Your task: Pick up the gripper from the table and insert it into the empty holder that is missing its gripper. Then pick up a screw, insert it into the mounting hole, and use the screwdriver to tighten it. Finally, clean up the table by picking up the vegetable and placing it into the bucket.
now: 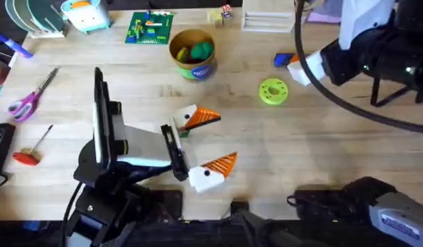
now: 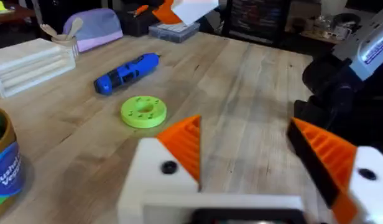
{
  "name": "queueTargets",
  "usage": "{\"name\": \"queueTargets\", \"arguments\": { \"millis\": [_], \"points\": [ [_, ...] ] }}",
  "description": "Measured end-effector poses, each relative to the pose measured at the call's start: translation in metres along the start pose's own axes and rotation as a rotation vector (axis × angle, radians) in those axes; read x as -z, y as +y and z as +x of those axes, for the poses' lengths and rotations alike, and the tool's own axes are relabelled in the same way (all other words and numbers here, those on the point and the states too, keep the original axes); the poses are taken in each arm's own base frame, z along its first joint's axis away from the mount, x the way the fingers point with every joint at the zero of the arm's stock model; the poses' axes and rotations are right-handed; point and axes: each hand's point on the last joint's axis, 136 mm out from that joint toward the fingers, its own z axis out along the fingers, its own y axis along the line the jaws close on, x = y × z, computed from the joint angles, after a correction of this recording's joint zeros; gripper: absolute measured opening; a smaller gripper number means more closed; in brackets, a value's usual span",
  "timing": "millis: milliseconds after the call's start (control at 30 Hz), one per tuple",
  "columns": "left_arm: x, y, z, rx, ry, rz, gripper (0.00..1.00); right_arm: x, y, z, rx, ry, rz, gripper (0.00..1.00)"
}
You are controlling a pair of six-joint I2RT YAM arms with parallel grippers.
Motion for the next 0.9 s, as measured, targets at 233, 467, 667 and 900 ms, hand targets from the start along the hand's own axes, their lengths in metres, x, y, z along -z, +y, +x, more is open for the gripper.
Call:
{"name": "queueTargets", "arguments": {
  "millis": [233, 467, 667, 900],
  "points": [
    [0.000, 0.000, -0.001, 0.005, -0.002, -0.001, 0.992, 0.009, 0.029, -0.009, 0.049, -0.037, -0.071, 0.992],
    [0.009, 0.018, -0.017, 0.236, 0.011, -0.156, 0.992, 0.010, 0.033, -0.010, 0.056, -0.040, -0.081, 0.991],
    [0.047, 0.021, -0.028, 0.457, 0.153, -0.415, 0.992, 0.010, 0.033, -0.010, 0.056, -0.040, -0.081, 0.991],
    [0.061, 0.041, 0.001, 0.645, 0.414, -0.603, 0.992, 0.010, 0.033, -0.010, 0.055, -0.040, -0.081, 0.991]
  ]
}}
